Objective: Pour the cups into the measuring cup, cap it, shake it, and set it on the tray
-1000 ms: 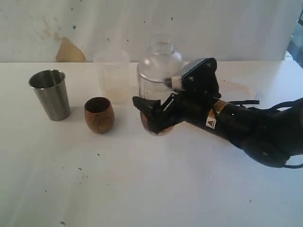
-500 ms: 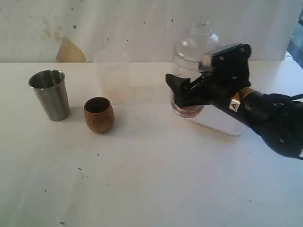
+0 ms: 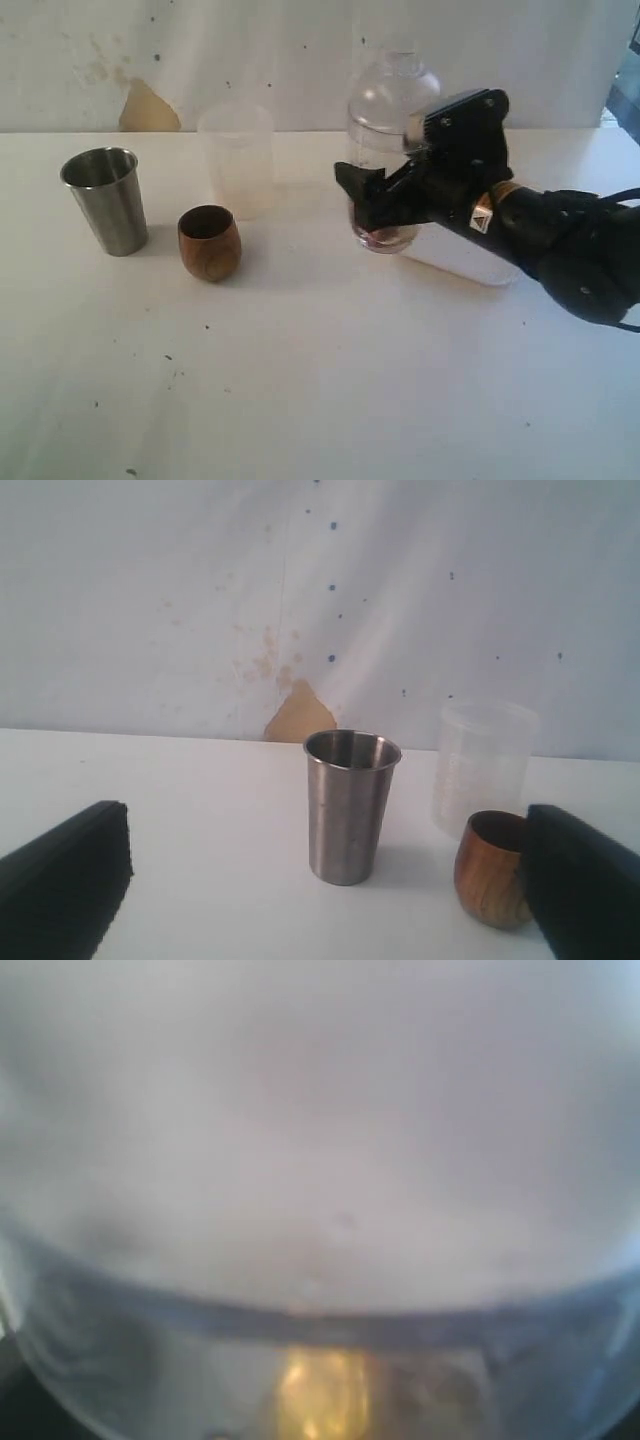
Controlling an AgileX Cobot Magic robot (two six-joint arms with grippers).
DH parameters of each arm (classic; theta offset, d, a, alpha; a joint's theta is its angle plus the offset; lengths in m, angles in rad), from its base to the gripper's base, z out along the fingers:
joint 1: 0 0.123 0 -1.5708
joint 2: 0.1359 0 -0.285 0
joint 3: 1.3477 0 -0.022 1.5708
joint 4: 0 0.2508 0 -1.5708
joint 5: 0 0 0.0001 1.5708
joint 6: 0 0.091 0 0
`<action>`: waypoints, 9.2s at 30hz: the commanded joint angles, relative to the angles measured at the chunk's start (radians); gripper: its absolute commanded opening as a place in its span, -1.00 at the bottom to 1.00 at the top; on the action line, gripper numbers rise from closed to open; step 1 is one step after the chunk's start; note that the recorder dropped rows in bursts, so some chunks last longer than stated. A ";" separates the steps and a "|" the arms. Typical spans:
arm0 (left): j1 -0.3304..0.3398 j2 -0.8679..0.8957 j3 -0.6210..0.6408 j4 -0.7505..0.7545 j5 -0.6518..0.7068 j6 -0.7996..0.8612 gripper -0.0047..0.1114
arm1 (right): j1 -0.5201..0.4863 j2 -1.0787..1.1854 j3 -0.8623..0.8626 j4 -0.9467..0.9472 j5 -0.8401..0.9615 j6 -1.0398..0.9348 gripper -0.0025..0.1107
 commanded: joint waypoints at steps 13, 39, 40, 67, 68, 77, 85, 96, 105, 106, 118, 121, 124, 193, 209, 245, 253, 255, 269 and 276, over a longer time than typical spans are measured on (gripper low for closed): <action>-0.005 -0.002 0.005 0.000 -0.005 -0.002 0.89 | -0.021 -0.062 -0.013 -0.100 -0.015 0.119 -0.96; -0.005 -0.002 0.005 0.000 -0.005 -0.002 0.89 | -0.012 0.013 -0.311 -0.108 0.347 0.071 -0.96; -0.005 -0.002 0.005 0.000 -0.005 -0.002 0.89 | -0.012 0.022 -0.332 -0.121 0.362 0.062 -0.96; -0.005 -0.002 0.005 0.000 -0.005 -0.002 0.89 | -0.012 0.403 -0.915 -0.177 0.642 -0.242 -0.96; -0.005 -0.002 0.005 0.000 -0.005 -0.002 0.89 | -0.012 0.414 -0.934 -0.177 0.653 -0.242 -0.96; -0.005 -0.002 0.005 0.000 -0.005 -0.002 0.89 | 0.009 0.491 -1.078 -0.181 0.734 -0.390 -0.96; -0.005 -0.002 0.005 0.000 -0.005 -0.002 0.89 | 0.030 0.555 -1.203 -0.181 0.868 -0.497 -0.96; -0.005 -0.002 0.005 0.000 -0.005 -0.002 0.89 | 0.069 0.571 -1.235 -0.225 0.933 -0.601 -0.96; -0.005 -0.002 0.005 0.000 -0.005 -0.002 0.89 | 0.074 0.575 -1.293 -0.463 0.965 -0.607 -0.96; -0.005 -0.002 0.005 0.000 -0.005 -0.002 0.89 | 0.076 0.575 -1.293 -0.487 0.965 -0.607 -0.96; -0.005 -0.002 0.005 0.000 -0.005 -0.002 0.89 | 0.136 0.645 -1.362 -0.701 1.015 -0.605 -0.96; -0.005 -0.002 0.005 0.000 -0.005 -0.002 0.89 | 0.138 0.645 -1.375 -0.763 1.011 -0.605 -0.96; -0.005 -0.002 0.005 0.000 -0.005 -0.002 0.89 | 0.138 0.646 -1.375 -0.795 1.039 -0.605 -0.96; -0.005 -0.002 0.005 0.000 -0.005 -0.002 0.89 | 0.139 0.646 -1.375 -1.176 1.172 -0.605 -0.96; -0.005 -0.002 0.005 0.000 -0.005 -0.002 0.89 | 0.160 0.646 -1.375 -1.316 1.240 -0.545 -0.96; -0.005 -0.002 0.005 0.000 -0.005 -0.002 0.89 | 0.189 0.646 -1.384 -1.363 1.265 -0.482 -0.96; -0.005 -0.002 0.005 0.000 -0.005 -0.002 0.89 | 0.189 0.646 -1.386 -1.363 1.271 -0.497 -0.96; -0.005 -0.002 0.005 0.000 -0.005 -0.002 0.89 | 0.189 0.646 -1.386 -1.363 1.279 -0.499 -0.96; -0.005 -0.002 0.005 0.000 -0.005 -0.002 0.89 | 0.196 0.646 -1.386 -1.363 1.270 -0.586 -0.96; -0.005 -0.002 0.005 0.000 -0.005 -0.002 0.89 | 0.198 0.646 -1.386 -1.363 1.282 -0.594 -0.96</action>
